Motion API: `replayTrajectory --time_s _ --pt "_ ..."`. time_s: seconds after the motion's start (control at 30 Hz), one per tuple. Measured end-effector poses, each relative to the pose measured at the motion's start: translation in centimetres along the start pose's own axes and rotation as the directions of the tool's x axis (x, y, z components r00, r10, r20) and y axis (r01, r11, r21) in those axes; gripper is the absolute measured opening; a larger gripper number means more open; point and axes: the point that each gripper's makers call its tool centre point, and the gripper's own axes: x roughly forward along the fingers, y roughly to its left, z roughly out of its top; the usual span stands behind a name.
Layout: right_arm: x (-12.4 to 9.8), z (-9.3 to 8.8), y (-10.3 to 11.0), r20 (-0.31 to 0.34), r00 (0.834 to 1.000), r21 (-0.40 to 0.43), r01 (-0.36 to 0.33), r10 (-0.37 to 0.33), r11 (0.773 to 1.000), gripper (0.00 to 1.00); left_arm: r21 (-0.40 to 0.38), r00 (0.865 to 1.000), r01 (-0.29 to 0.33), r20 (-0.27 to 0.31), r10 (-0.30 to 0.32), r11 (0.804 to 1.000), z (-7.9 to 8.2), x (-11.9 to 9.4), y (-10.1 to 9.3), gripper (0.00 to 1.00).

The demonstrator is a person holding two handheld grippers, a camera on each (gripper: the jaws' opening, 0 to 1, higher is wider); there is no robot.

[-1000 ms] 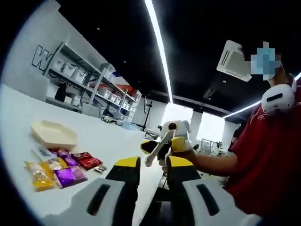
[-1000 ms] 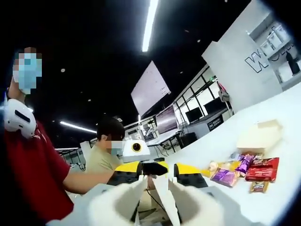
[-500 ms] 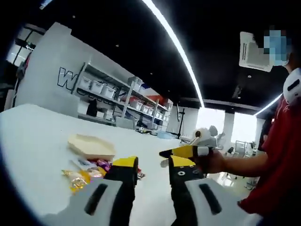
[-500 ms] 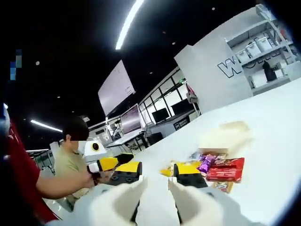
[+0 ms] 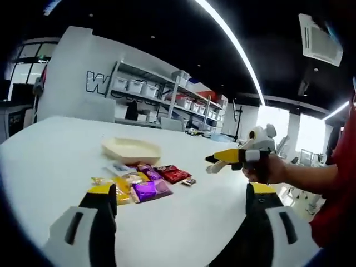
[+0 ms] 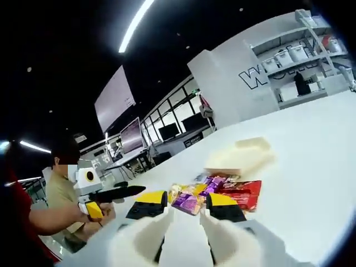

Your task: Place the target food into the container with the food tongs after gripping and lifting it, then release it inside without dropping or visibly crushing the food.

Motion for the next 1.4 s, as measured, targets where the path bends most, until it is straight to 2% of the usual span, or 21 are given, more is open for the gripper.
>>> replayTrajectory --time_s 0.07,0.13,0.17,0.27,0.33,0.4,0.6,0.83,0.9,1.0,1.07,1.23,1.4 --pt "0.1 0.1 -0.7 0.001 1.000 -0.017 0.025 -0.025 1.000 0.22 -0.044 0.999 -0.045 -0.028 0.044 0.998 -0.4 -0.2 0.7 0.99" --pt "0.2 0.0 -1.6 -0.012 0.998 -0.031 0.055 -0.055 0.998 0.22 0.003 0.994 -0.107 -0.017 0.107 0.994 0.0 -0.5 1.6 0.99" --pt "0.3 0.2 -2.2 -0.012 0.997 -0.039 0.075 -0.076 0.996 0.22 0.044 0.985 -0.165 -0.036 0.166 0.985 -0.1 -0.8 2.5 0.99" --pt "0.3 1.0 -3.8 0.019 0.988 -0.065 0.151 -0.150 0.986 0.22 0.110 0.966 -0.242 -0.066 0.250 0.964 -0.6 -1.3 3.9 0.99" --pt "0.7 1.1 -4.6 0.017 0.987 -0.035 0.161 -0.161 0.986 0.22 0.103 0.963 -0.252 -0.075 0.261 0.962 -1.0 -1.3 4.3 0.99" --pt "1.1 0.7 -5.0 -0.007 0.985 -0.041 0.171 -0.172 0.984 0.22 0.094 0.963 -0.251 -0.078 0.259 0.963 -1.1 -1.4 4.3 0.99" --pt "2.3 -0.8 -5.3 -0.080 0.976 -0.118 0.191 -0.201 0.974 0.22 0.100 0.958 -0.260 -0.100 0.269 0.960 -1.5 -1.6 4.2 0.99" --pt "3.5 -1.6 -5.8 -0.120 0.964 -0.205 0.210 -0.237 0.956 0.23 0.095 0.958 -0.265 -0.087 0.274 0.959 -1.0 -1.9 3.9 0.99" --pt "3.8 -2.1 -5.7 -0.137 0.964 -0.212 0.198 -0.229 0.957 0.23 0.097 0.956 -0.271 -0.091 0.280 0.958 -1.1 -1.9 4.1 0.99" --pt "3.8 -3.0 -5.6 -0.173 0.954 -0.289 0.190 -0.246 0.938 0.23 0.093 0.955 -0.274 -0.093 0.282 0.957 -1.3 -1.9 4.3 0.98" --pt "4.1 -3.0 -5.3 -0.167 0.957 -0.307 0.177 -0.235 0.935 0.23 0.088 0.954 -0.277 -0.091 0.285 0.957 -1.4 -1.9 4.3 0.98" --pt "4.1 -3.0 -5.9 -0.198 0.945 -0.294 0.196 -0.261 0.935 0.20 0.088 0.952 -0.280 -0.102 0.288 0.956 -1.8 -1.8 4.3 0.97" --pt "4.0 -3.2 -5.6 -0.217 0.942 -0.316 0.181 -0.257 0.931 0.16 0.088 0.950 -0.288 -0.101 0.296 0.954 -1.7 -1.4 4.6 0.97"
